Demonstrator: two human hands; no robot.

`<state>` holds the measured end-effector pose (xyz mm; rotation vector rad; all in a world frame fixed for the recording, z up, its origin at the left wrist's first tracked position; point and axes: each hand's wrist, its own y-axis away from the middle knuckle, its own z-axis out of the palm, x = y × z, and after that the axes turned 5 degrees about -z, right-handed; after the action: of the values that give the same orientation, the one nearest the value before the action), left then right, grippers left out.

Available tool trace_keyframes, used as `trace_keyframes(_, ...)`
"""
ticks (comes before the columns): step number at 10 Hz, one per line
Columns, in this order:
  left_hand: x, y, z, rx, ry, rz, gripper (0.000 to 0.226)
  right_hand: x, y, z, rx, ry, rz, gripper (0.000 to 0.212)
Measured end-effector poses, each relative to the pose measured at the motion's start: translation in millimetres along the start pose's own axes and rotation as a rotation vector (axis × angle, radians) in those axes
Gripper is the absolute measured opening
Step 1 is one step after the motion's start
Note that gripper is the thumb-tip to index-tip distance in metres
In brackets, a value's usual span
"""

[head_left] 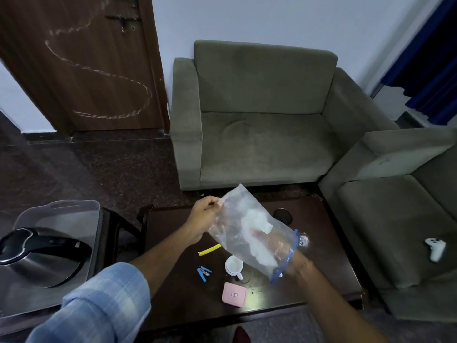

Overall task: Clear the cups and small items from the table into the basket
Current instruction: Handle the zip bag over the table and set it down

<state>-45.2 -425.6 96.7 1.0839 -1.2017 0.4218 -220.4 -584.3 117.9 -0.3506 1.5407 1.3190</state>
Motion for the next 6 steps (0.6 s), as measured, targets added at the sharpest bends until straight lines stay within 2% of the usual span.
trace_keyframes(2,-13,-7,-19,0.005,0.342,-0.070,0.013,-30,-8,-63,0.016,0.161,0.063,0.019)
trace_keyframes(3,-19,-14,-16,0.026,0.380,-0.042,0.014,-56,-23,-99,0.034,0.298,0.127,0.020)
trace_keyframes(4,-24,-23,-10,0.056,0.413,-0.017,0.016,-78,-56,-126,0.075,0.515,0.109,0.020)
trace_keyframes(5,-26,-36,2,0.094,0.454,-0.023,0.013,-95,-99,-147,0.185,0.967,0.033,0.015)
trace_keyframes(6,-28,-51,17,0.121,0.488,-0.029,0.012,-103,-138,-157,0.196,1.135,0.031,0.014)
